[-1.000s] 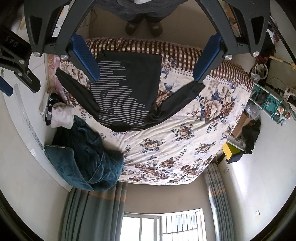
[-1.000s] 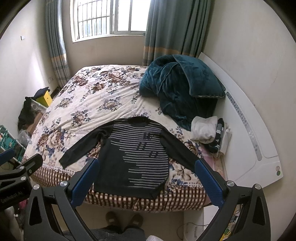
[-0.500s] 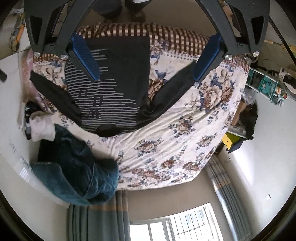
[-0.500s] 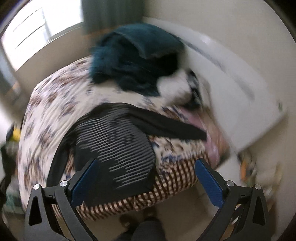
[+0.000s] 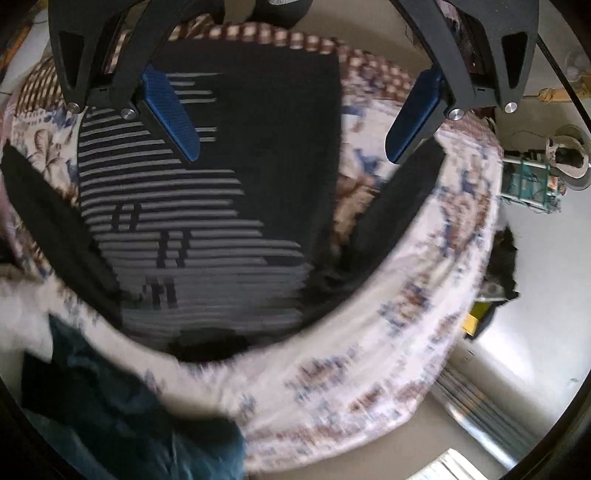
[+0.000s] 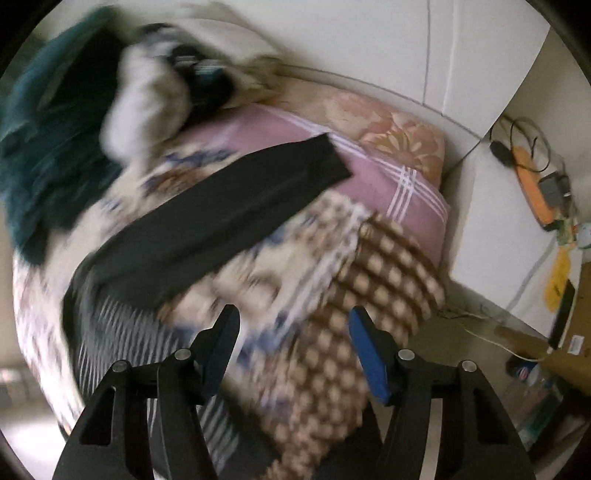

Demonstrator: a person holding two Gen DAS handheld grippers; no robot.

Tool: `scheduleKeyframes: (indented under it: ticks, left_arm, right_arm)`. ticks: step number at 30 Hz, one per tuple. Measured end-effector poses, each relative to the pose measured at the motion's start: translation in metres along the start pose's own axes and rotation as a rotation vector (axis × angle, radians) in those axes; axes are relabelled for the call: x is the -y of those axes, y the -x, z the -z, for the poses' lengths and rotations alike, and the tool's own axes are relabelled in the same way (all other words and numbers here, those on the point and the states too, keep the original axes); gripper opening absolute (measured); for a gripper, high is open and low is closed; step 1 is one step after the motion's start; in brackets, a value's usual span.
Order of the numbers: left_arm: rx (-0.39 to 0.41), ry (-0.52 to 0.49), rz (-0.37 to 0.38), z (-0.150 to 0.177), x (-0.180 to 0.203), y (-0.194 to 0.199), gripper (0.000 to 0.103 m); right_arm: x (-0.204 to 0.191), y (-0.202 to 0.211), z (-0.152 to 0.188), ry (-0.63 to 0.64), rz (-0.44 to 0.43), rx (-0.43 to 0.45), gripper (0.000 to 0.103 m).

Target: Fold small clothes

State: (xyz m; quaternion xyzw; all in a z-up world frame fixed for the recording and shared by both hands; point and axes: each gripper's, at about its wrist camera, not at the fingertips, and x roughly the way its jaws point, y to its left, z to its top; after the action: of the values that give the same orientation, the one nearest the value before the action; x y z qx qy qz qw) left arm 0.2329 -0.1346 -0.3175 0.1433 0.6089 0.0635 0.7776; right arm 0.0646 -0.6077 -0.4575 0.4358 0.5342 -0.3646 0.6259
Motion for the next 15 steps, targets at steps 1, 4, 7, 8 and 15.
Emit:
scheduleKeyframes:
  ticks: [1,4,7,8,15]
  left_arm:
    - [-0.027,-0.016,0.004,-0.001,0.014,-0.016,0.103]
    - [-0.035,-0.081,0.015,0.011,0.07,-0.072,0.103]
    - [-0.075,-0.216,0.085,0.043,0.132,-0.119,0.103]
    - [-0.122,-0.276,0.121,0.056,0.154,-0.132,0.103]
    - [-0.161,-0.554,0.303,0.162,0.248,-0.116,0.103]
  right_arm:
    - [0.009,-0.028,-0.02,-0.04,-0.005,-0.007,0.064]
    - [0.022,-0.09,-0.06,-0.121,0.0,-0.017,0.064]
    - [0.033,-0.147,-0.088,-0.184,0.045,-0.021,0.064]
    - [0.038,-0.167,-0.095,-0.213,0.043,-0.025,0.064]
    - [0.035,-0.191,-0.104,-0.304,-0.048,0.144,0.057]
